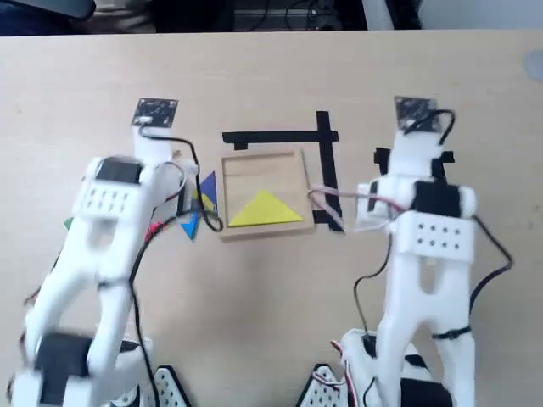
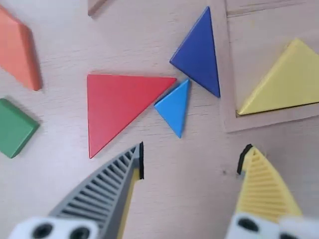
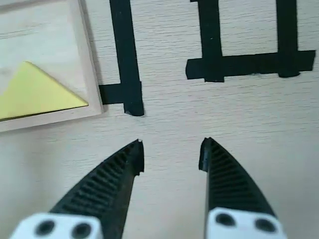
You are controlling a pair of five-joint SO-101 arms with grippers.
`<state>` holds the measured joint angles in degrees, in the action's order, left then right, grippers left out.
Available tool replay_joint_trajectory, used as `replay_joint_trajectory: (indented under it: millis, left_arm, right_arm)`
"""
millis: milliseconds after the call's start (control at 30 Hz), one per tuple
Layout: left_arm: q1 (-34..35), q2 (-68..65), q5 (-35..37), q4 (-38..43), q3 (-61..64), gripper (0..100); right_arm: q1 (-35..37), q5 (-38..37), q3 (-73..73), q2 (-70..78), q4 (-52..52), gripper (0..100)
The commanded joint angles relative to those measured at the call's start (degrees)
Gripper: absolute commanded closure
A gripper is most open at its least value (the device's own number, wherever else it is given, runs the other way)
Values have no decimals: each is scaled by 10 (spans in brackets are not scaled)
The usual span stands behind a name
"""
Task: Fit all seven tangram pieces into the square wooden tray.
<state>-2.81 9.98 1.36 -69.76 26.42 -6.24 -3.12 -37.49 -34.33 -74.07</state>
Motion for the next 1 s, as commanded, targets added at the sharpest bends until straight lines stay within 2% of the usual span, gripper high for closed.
replay_joint_trajectory:
  millis: [0, 200, 333, 533, 667, 767, 967]
  left_arm:
    - [1, -159, 7, 47, -104, 680]
    - [11, -288, 6, 121, -182, 680]
    - [45, -302, 6, 124, -213, 680]
    - [44, -316, 0, 161, -219, 680]
    - [36, -348, -63, 161, -228, 680]
    - [41, -360, -80, 123, -247, 695]
    - [90, -357, -171, 16, -280, 739]
  right_arm:
    - [26, 12, -44, -34, 62, 801]
    - [30, 11, -90, -23, 105, 801]
    - [31, 11, -95, 0, 116, 801]
    - [32, -7, -92, 15, 116, 802]
    - [32, -11, -95, 15, 116, 802]
    - [32, -12, -95, 15, 116, 802]
    - [32, -12, -95, 15, 119, 802]
